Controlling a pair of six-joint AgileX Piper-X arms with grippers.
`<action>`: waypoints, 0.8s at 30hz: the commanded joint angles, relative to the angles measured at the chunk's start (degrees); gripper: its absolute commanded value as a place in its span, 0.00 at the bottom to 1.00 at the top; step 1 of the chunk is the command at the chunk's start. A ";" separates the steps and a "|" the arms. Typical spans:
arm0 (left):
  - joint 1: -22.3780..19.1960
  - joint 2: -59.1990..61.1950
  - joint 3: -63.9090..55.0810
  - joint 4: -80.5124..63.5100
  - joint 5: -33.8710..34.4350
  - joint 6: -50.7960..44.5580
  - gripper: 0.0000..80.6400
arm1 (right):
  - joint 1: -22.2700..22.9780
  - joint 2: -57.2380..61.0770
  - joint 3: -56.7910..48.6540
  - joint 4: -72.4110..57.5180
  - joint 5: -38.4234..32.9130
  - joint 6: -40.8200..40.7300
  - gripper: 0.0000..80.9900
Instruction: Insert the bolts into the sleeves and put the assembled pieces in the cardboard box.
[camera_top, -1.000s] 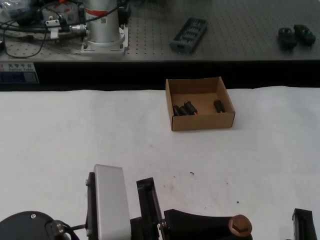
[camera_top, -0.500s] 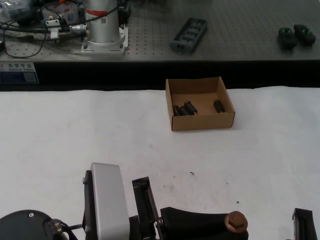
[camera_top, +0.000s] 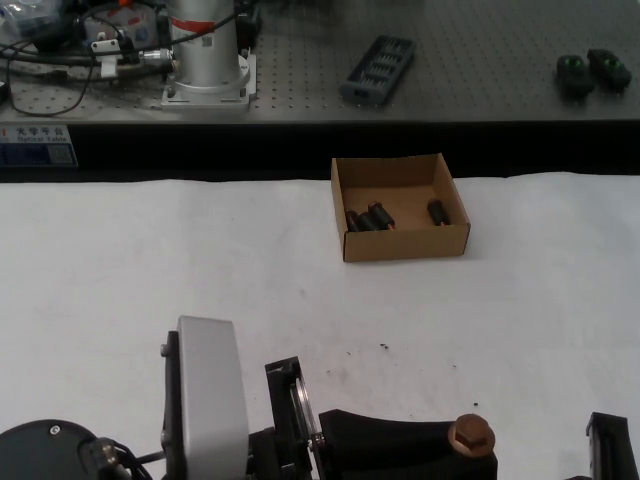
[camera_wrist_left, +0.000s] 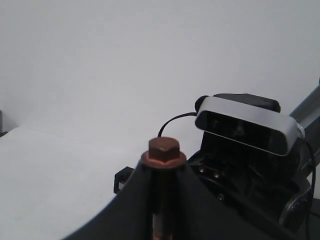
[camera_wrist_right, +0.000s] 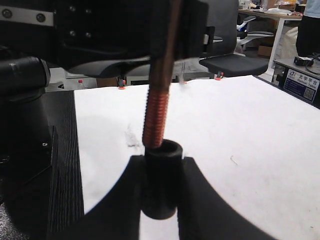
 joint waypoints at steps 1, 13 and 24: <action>-0.24 -0.67 -0.49 -1.29 0.46 -1.01 0.01 | 0.12 -0.12 -0.70 -2.77 -3.63 -0.42 0.06; -0.24 -0.67 -0.49 -0.78 0.46 0.15 0.01 | 0.12 -0.12 -0.70 -2.84 -4.20 -0.29 0.06; -0.24 -0.67 -1.97 -3.97 3.18 -1.21 0.01 | 0.12 -0.12 -0.70 -0.15 -2.44 -0.43 0.06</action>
